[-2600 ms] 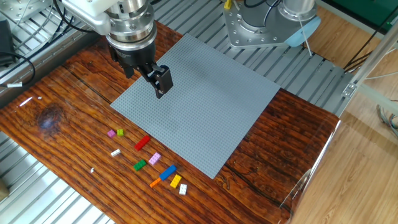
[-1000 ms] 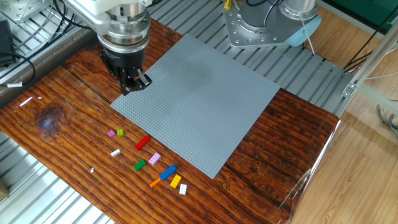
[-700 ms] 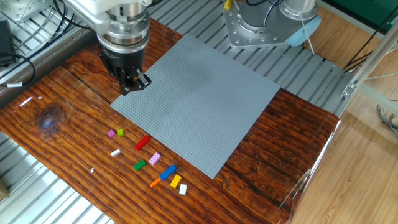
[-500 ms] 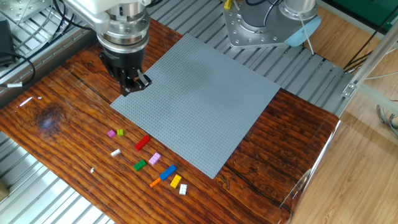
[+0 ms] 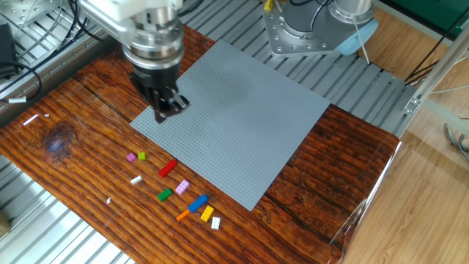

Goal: Build with small Lego blocks

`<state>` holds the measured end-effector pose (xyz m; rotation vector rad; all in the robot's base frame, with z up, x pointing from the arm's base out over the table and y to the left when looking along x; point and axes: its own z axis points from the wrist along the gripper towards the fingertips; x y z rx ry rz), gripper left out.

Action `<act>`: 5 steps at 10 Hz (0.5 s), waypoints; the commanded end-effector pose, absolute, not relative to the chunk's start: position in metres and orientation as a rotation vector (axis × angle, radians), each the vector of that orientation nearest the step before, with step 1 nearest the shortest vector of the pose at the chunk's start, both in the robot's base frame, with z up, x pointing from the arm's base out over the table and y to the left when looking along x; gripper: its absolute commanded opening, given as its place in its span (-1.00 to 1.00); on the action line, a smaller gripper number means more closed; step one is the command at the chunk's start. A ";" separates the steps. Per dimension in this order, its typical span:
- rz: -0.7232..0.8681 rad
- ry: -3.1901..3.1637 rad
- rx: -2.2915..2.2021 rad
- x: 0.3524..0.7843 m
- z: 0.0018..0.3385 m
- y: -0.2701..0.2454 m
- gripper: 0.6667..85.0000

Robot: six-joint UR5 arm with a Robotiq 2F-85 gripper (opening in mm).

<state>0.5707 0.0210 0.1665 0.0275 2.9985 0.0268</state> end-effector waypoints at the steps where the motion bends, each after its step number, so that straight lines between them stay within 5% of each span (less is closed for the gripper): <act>1: 0.057 2.989 0.063 0.566 0.157 0.040 -0.99; 5: 0.076 2.983 0.082 0.568 0.156 0.039 -0.99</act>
